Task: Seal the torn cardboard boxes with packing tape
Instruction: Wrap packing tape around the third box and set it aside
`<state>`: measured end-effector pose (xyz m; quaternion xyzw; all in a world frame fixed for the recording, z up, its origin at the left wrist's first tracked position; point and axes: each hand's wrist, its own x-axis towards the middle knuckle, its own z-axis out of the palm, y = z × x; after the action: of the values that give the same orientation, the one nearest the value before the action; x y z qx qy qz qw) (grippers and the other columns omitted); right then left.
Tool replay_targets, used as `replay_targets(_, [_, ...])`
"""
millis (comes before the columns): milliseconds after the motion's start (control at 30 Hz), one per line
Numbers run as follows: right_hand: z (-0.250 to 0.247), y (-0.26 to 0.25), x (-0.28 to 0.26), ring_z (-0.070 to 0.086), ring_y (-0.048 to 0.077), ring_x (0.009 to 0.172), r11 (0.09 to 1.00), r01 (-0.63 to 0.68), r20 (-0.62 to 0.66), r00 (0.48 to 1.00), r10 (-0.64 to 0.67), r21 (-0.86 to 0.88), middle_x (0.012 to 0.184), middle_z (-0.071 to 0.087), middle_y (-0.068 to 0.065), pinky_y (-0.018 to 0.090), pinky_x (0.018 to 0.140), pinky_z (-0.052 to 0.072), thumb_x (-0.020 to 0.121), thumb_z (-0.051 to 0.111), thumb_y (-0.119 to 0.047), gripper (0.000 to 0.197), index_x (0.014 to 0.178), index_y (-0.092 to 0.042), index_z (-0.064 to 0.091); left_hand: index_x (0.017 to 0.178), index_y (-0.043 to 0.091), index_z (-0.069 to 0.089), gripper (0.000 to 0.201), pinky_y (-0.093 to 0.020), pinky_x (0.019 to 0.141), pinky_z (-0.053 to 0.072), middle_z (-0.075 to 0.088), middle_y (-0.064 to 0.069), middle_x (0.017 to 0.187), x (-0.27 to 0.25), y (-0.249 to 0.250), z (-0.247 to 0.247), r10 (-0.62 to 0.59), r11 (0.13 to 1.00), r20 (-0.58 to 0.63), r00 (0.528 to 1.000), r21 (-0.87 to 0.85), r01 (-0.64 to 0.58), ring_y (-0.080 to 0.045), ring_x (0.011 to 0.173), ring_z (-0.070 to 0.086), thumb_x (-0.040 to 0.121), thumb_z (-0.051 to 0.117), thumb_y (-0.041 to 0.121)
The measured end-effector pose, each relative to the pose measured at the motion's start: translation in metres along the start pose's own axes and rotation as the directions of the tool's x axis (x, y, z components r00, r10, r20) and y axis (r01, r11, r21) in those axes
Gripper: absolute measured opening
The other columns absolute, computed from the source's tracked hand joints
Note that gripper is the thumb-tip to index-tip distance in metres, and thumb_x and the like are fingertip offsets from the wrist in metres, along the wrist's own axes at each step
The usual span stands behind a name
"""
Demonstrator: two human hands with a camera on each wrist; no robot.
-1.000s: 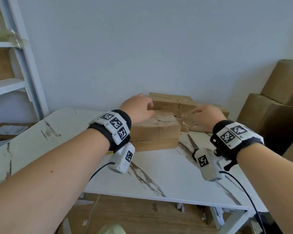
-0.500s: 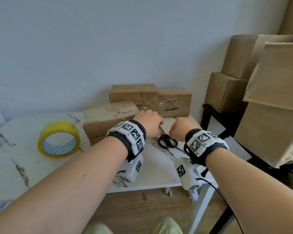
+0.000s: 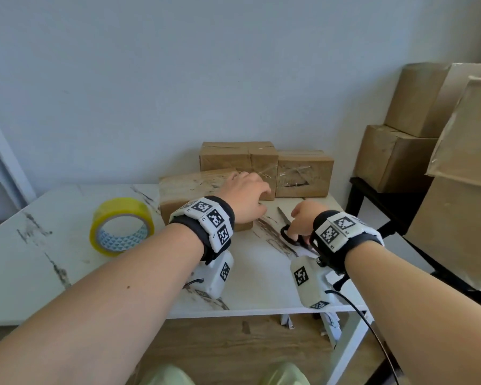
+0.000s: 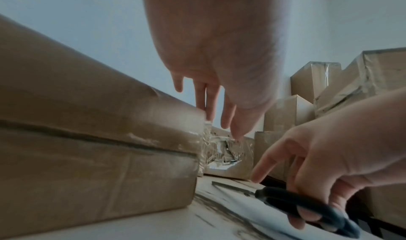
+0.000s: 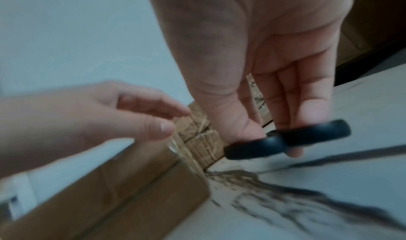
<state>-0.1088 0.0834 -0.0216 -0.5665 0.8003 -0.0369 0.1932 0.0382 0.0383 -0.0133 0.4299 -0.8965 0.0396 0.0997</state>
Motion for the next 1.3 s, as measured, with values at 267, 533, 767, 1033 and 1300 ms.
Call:
replay_targets(267, [-0.032,-0.029,-0.027,0.066,0.026,0.073,0.926,0.137,-0.214,0.975,-0.062,0.352,0.083,0.066,0.008,0.034,0.07,0.057,0.083,0.062,-0.008,0.02,0.102,-0.007,0.061,0.132,0.023,0.049,0.041,-0.038,0.108,0.028,0.046,-0.002,0.138,-0.028,-0.038,-0.03,-0.118,0.99,-0.134,0.984,-0.092,0.106,-0.021,0.127,0.041,0.092,0.051,0.031])
replay_targets(533, [-0.022,-0.093,-0.066,0.055,0.019,0.051,0.746,0.257,-0.104,0.964,-0.246,0.615,0.066,0.065,0.009,0.026,0.052,0.046,0.072,0.082,-0.024,0.028,0.088,-0.003,0.072,0.132,0.019,0.048,0.04,-0.035,0.103,0.034,0.046,-0.004,0.138,-0.079,-0.09,-0.049,-0.335,0.935,-0.14,0.932,-0.172,0.31,-0.023,0.124,0.045,0.092,0.049,0.022])
replay_targets(767, [-0.004,-0.134,-0.089,0.049,0.026,0.07,0.82,0.231,0.19,0.907,-0.376,0.523,0.071,0.055,0.011,0.033,0.071,0.045,0.087,0.063,-0.043,0.045,0.1,0.0,0.058,0.117,0.014,0.059,0.031,-0.037,0.096,0.043,0.058,-0.009,0.127,-0.119,-0.134,-0.038,-0.526,0.825,0.065,0.848,-0.203,0.528,-0.028,0.115,0.053,0.093,0.041,0.019])
replay_targets(1033, [0.008,-0.149,-0.096,0.054,0.019,0.043,0.762,0.082,0.331,0.867,-0.372,0.642,0.05,0.06,0.005,0.025,0.044,0.051,0.082,0.07,-0.04,0.041,0.088,-0.002,0.058,0.104,0.009,0.067,0.03,-0.037,0.09,0.047,0.065,-0.008,0.113,-0.131,-0.151,-0.031,-0.566,0.762,0.084,0.82,-0.325,0.56,-0.028,0.104,0.058,0.092,0.04,0.016])
replay_targets(1300, [0.0,-0.147,-0.1,0.052,0.016,0.039,0.77,0.054,0.394,0.836,-0.383,0.636,0.053,0.058,0.006,0.021,0.042,0.049,0.088,0.063,-0.035,0.036,0.094,-0.002,0.053,0.103,0.016,0.067,0.029,-0.041,0.096,0.046,0.065,-0.007,0.114,-0.128,-0.154,-0.026,-0.574,0.728,0.141,0.807,-0.364,0.581,-0.03,0.106,0.057,0.09,0.042,0.022])
